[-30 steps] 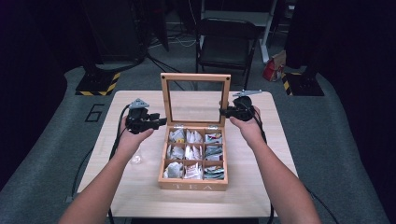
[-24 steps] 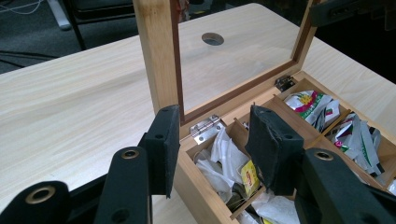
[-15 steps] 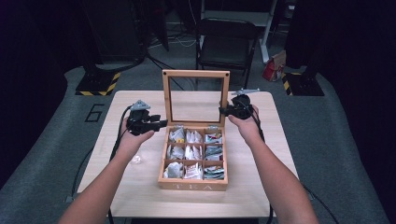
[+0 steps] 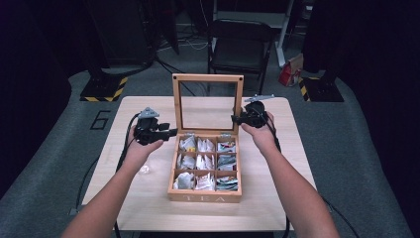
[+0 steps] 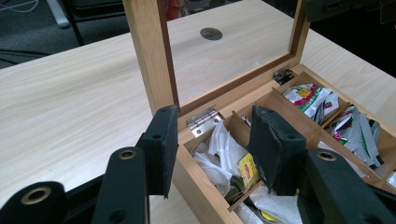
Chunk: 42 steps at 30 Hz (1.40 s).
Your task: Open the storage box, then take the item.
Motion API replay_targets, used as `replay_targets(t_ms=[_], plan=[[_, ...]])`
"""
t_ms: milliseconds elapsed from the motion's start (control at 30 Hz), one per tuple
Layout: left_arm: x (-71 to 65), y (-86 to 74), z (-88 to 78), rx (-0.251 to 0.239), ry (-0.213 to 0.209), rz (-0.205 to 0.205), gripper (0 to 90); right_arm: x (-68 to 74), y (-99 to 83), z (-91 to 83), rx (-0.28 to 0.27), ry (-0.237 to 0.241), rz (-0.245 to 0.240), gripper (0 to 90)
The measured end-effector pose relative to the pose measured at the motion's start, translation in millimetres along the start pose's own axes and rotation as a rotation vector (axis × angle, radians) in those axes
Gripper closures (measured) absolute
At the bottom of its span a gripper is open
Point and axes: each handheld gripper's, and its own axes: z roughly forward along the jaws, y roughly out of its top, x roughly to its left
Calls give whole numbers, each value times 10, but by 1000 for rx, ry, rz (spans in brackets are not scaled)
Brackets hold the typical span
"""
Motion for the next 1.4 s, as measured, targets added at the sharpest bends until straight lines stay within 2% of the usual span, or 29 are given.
replay_targets(t_ms=[67,267,400,467,533,667,800,933,1100,1300,1400], plan=[[-2,-8,-6,7,-5,-11,504,4,-10,-30,-6,-8,8,540],[-38,-38,-26,14,-3,-3,503,13,-72,-138,-4,-2,31,482],[-50,-53,-68,19,0,-8,503,55,-131,-245,-13,9,21,462],[-47,-67,-102,11,0,-11,502,65,-154,-290,-12,11,3,448],[-54,-90,-134,3,2,-15,498,83,-185,-334,-15,18,6,441],[-98,-142,-195,2,4,10,482,126,-238,-420,-10,27,-12,422],[-147,-180,-245,-2,-2,27,475,161,-304,-496,-16,32,-22,435],[-205,-207,-309,-15,-25,41,491,189,-392,-576,-19,41,-31,458],[-242,-225,-352,-1,-22,51,504,194,-488,-649,-17,29,-60,462],[-262,-262,-375,-9,-22,46,506,178,-553,-712,-30,28,-43,464],[-262,-284,-369,3,-29,45,506,165,-585,-727,-34,28,-32,458]])
